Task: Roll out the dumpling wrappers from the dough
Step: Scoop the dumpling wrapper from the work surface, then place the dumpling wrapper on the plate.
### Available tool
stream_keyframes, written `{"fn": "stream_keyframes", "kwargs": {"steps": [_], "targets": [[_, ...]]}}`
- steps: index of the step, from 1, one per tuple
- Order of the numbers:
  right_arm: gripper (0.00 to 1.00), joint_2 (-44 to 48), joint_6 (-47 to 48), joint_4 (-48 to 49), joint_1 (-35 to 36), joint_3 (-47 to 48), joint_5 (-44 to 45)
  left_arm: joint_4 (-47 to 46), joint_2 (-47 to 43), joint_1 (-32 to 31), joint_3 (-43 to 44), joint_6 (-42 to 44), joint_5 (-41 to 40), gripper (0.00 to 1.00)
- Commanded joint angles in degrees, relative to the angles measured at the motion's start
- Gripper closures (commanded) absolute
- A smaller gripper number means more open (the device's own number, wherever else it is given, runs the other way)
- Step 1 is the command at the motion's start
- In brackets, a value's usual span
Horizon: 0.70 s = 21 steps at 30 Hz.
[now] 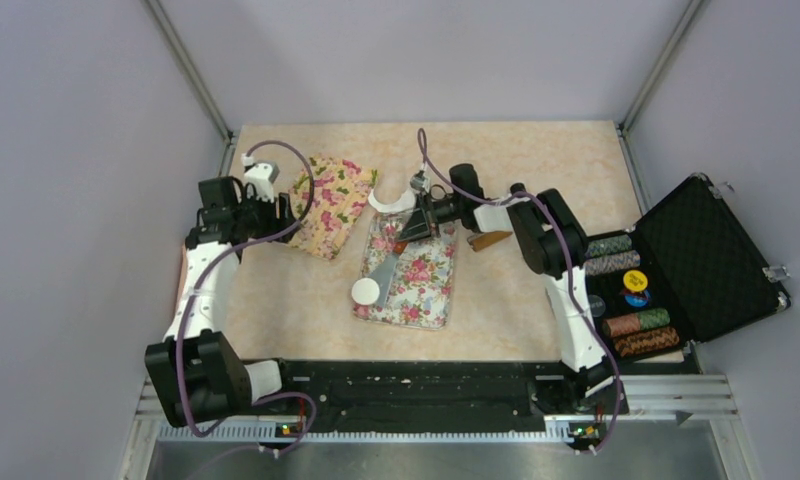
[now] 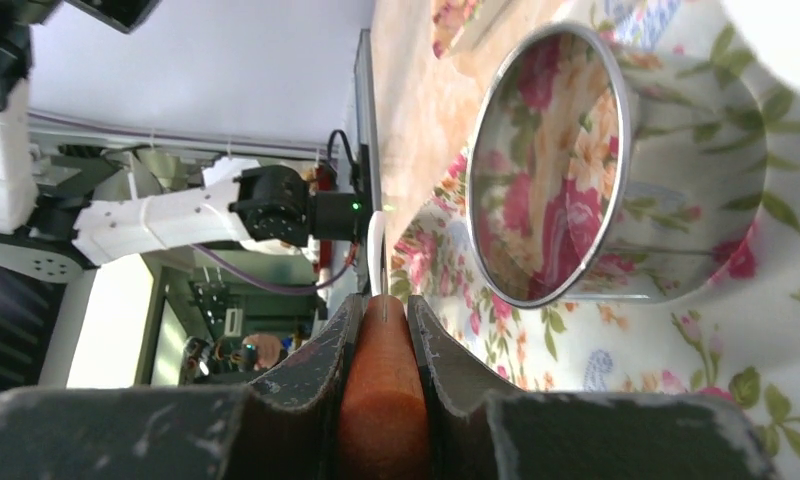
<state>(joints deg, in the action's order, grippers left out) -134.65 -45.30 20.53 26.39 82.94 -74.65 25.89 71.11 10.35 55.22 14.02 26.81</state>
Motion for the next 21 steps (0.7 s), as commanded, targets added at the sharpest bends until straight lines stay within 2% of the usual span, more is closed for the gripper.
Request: {"fn": "stream_keyframes", "kwargs": {"steps": [1,9,12,15,18,21], "targets": [[1.00,1.66,-14.07,17.59,-0.64,0.22,-0.46,-0.28,-2.26,3.73,-0.75,-2.14,5.59,0.37],[1.00,-0.73,-16.75,15.15,-0.76,7.72,5.65,-0.84,-2.94,10.22,-1.83,-2.96,8.76,0.37],[1.00,-3.12,-17.04,11.12,-0.97,14.48,9.20,-0.88,-2.92,11.74,-2.05,-3.17,9.83,0.37],[1.00,-7.23,-14.73,3.19,-1.08,25.86,13.23,-0.80,-2.91,12.93,-2.20,-3.12,10.33,0.37],[1.00,-10.37,-7.87,-6.99,-0.67,36.36,19.18,-1.00,-3.06,13.81,-2.42,-3.21,10.52,0.37],[1.00,-11.83,9.98,-22.16,2.00,45.06,28.03,-1.42,-2.87,14.42,-2.72,-2.98,10.72,0.37]]}}
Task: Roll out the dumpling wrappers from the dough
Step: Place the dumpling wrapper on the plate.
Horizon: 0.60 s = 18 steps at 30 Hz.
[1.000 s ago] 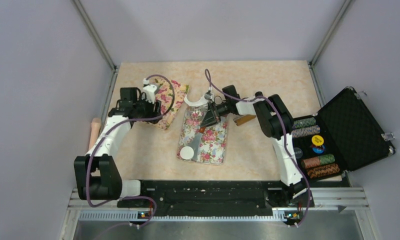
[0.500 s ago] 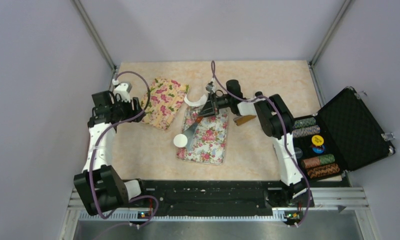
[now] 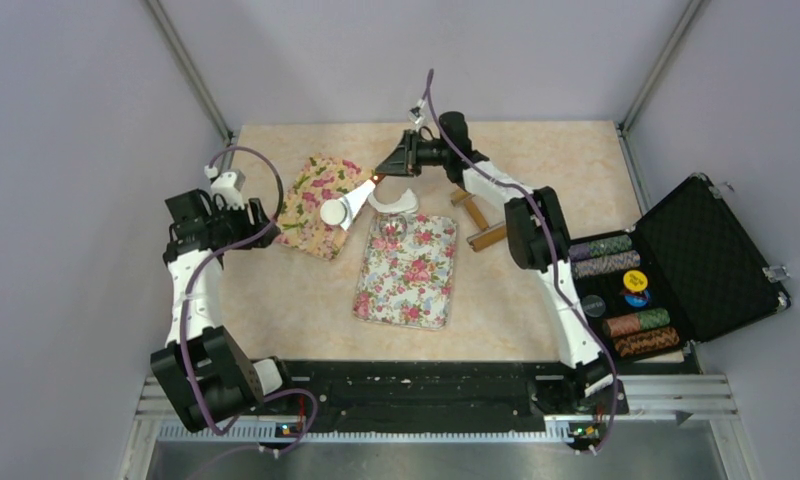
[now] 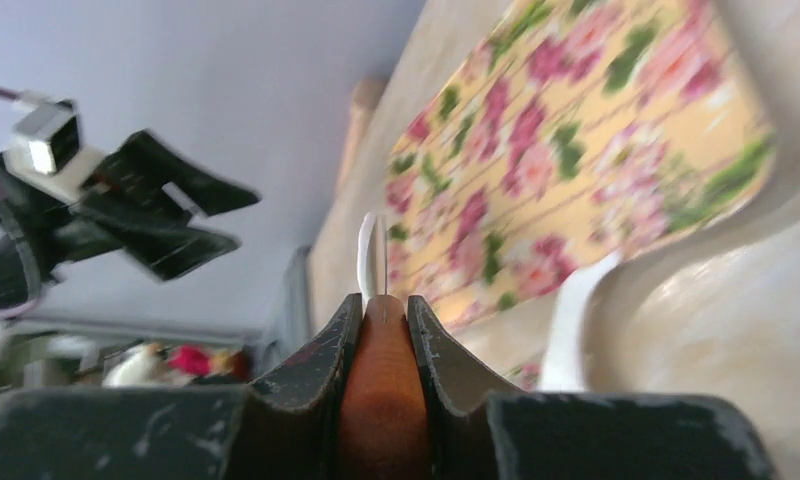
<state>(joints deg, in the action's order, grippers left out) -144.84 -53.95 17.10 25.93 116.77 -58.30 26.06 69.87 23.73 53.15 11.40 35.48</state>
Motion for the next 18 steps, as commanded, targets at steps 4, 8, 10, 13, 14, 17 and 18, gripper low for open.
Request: {"fn": "stream_keyframes", "kwargs": {"steps": [4,8,10,13,14,17,18], "targets": [[1.00,-4.89,32.80,-30.77,5.87,20.06,21.76,-1.31,-0.82,1.31,-0.61,0.46,2.20,0.37],[1.00,-5.44,37.65,-33.88,7.13,23.97,23.21,-1.24,-1.21,1.88,-1.03,0.61,1.96,0.37],[1.00,-4.57,39.63,-35.05,7.75,25.53,23.02,-1.68,-1.12,2.02,-1.24,0.77,2.23,0.37],[1.00,-1.74,43.85,-36.52,9.25,25.94,22.91,-1.66,-0.60,2.03,-1.12,0.75,2.44,0.37],[1.00,-0.79,44.72,-36.79,9.80,25.74,22.29,-1.68,-0.57,2.03,-1.09,0.73,2.56,0.37],[1.00,1.82,45.45,-38.64,10.89,25.70,22.06,-1.57,-0.73,2.03,-1.18,0.84,2.71,0.37],[1.00,2.63,45.74,-39.28,11.10,25.40,22.67,-1.48,-0.91,2.04,-1.22,0.90,2.80,0.37]]}}
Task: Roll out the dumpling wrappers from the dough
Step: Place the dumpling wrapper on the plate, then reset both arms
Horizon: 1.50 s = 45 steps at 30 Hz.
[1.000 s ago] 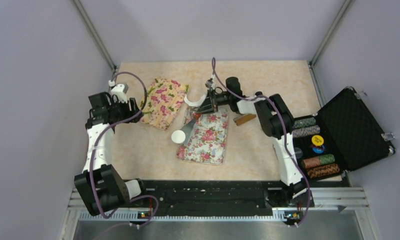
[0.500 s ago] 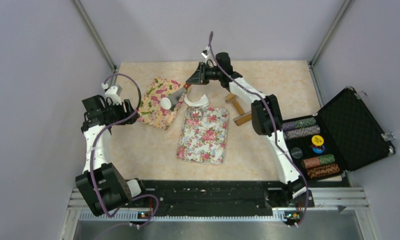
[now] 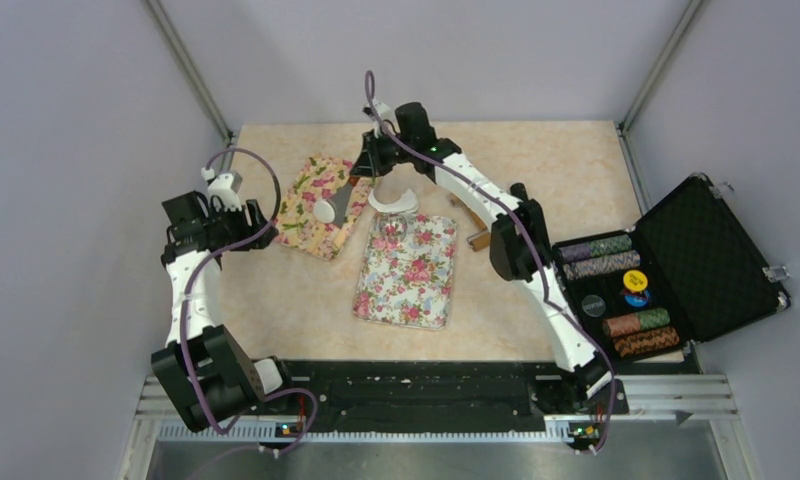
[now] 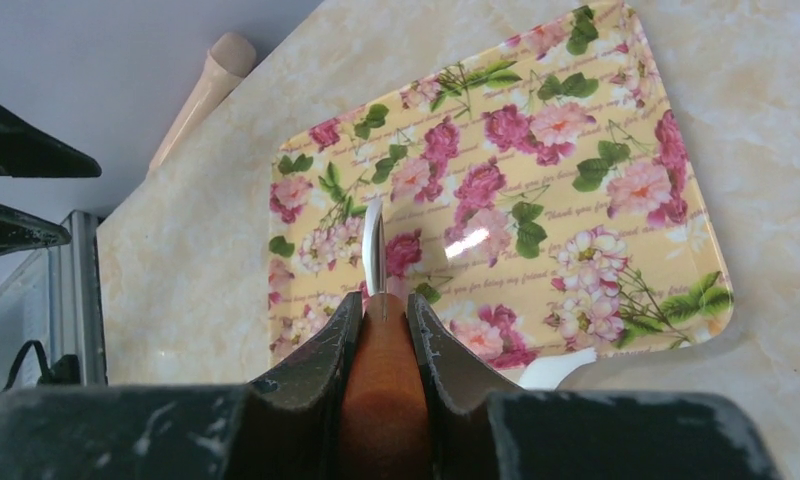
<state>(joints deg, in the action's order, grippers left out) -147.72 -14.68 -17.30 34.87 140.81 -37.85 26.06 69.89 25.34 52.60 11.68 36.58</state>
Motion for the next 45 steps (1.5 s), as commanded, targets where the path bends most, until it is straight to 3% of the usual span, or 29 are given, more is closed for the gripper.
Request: {"fn": "stream_keyframes", "kwargs": {"steps": [1,14,17,20,24,28,34,45], "targets": [[1.00,6.48,6.72,-5.16,2.28,0.63,2.26,-1.54,-1.08,0.51,-0.73,0.65,1.85,0.37],[1.00,17.78,6.20,-6.09,2.28,-5.19,0.25,-1.93,-3.70,0.50,-0.93,0.66,2.74,0.37],[1.00,21.67,7.88,-10.99,1.07,-5.44,-2.92,-1.15,-3.96,0.50,-0.10,1.70,1.76,0.37],[1.00,28.36,15.80,-20.99,-0.56,-7.69,-3.87,3.35,-3.84,0.50,2.80,4.88,0.29,0.37],[1.00,43.48,29.75,-26.91,-3.09,-27.58,2.39,9.31,-6.25,0.58,4.33,7.79,-0.89,0.37],[1.00,60.37,39.55,-23.39,-4.04,-50.17,15.23,8.41,-12.53,0.58,1.13,6.57,-2.28,0.33],[1.00,80.41,47.28,-18.74,-4.15,-72.48,29.51,6.52,-19.29,0.66,-3.42,5.01,-4.21,0.29],[1.00,105.30,54.67,-6.25,-4.10,-103.40,34.55,10.94,-18.41,0.77,-0.83,5.69,-2.34,0.29]]}}
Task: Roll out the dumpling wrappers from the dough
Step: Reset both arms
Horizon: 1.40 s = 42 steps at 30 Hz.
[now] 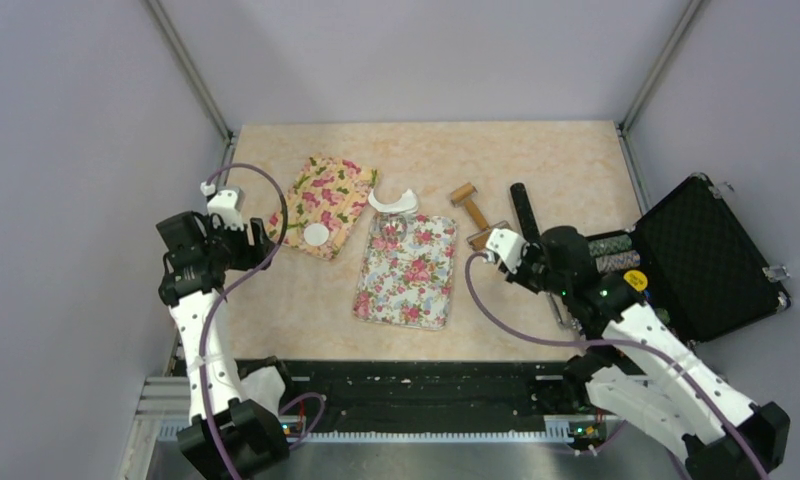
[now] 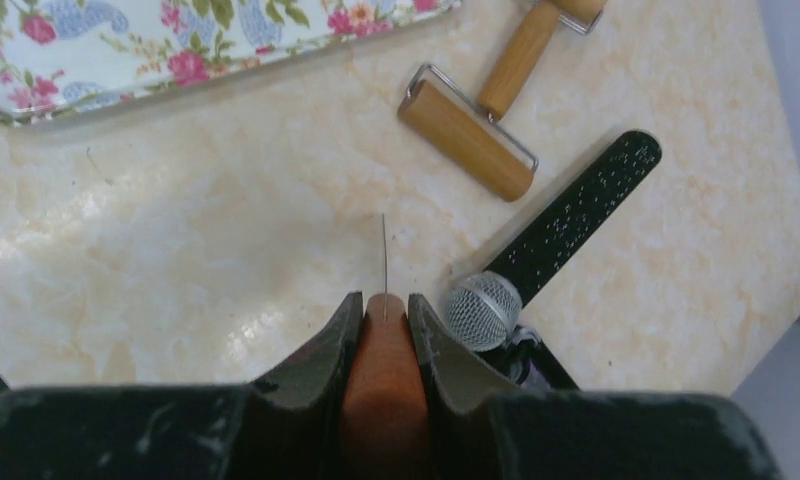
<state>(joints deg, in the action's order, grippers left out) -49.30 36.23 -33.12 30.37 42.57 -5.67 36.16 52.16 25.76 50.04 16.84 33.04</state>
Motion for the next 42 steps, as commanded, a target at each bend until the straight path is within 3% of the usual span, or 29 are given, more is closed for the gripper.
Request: {"fn": "stream_keyframes", "kwargs": {"steps": [1,4,12,14,23,28,31,36,42], "targets": [[1.00,8.58,3.98,10.23,0.41,-6.66,1.50,0.37,-1.09,0.35,1.30,0.49,1.56,0.29],[0.97,12.05,3.68,8.83,0.46,-7.93,-3.34,-1.00,-2.17,0.43,-0.43,0.34,2.86,0.29],[0.13,12.32,5.08,0.04,0.52,-6.87,-16.69,-3.23,-1.97,1.03,-2.67,-0.29,4.93,0.29],[0.05,12.52,4.53,-0.67,0.48,-6.23,-18.52,-3.39,-1.60,1.17,-2.90,-0.08,5.32,0.29],[0.01,12.91,-6.64,3.84,0.80,-1.46,-20.48,-2.03,-1.72,3.24,-2.86,1.45,10.02,0.28],[0.01,3.90,-16.34,-1.02,0.67,13.16,-27.48,-2.49,-2.46,4.72,-3.60,1.65,12.95,0.28],[0.01,0.27,-18.31,-1.29,0.68,18.92,-23.55,-2.40,-2.33,5.05,-3.74,1.61,13.31,0.28],[0.01,1.29,-20.36,1.40,0.67,19.98,-15.73,-1.65,-2.01,6.25,-3.19,1.69,15.10,0.27],[0.01,12.70,-19.03,15.57,-1.26,4.49,-0.88,-1.75,-3.03,7.32,-2.44,-0.13,15.54,0.26]]}}
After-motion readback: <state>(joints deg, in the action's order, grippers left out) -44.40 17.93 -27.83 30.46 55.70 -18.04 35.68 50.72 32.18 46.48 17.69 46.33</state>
